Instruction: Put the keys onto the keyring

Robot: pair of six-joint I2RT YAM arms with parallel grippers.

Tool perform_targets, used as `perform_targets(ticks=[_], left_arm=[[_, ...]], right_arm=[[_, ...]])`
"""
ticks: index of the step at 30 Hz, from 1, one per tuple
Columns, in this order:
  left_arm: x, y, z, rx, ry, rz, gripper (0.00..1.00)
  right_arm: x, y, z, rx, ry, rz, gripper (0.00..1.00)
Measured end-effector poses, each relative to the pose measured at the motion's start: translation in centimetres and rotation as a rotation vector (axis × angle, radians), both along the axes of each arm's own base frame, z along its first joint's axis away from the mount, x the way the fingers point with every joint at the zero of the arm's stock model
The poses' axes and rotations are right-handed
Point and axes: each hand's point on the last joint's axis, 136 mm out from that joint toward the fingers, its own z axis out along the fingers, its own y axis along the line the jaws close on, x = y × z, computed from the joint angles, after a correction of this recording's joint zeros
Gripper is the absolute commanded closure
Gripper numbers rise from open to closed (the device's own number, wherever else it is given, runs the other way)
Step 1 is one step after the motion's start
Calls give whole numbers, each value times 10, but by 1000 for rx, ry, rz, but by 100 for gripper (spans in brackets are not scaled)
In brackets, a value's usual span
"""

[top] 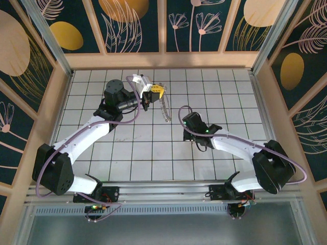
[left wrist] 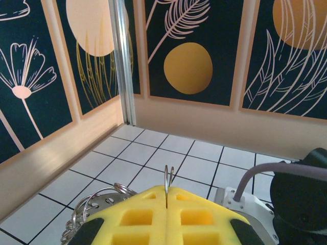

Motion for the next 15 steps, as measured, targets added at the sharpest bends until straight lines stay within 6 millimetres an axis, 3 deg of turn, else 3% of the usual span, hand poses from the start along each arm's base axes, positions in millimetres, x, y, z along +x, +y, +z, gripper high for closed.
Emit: perform_targets(ticks=[15], left_arm=[[0,0,0,0,0,1,100]], right_arm=[[25,-14,34,108,-79,-72,100]])
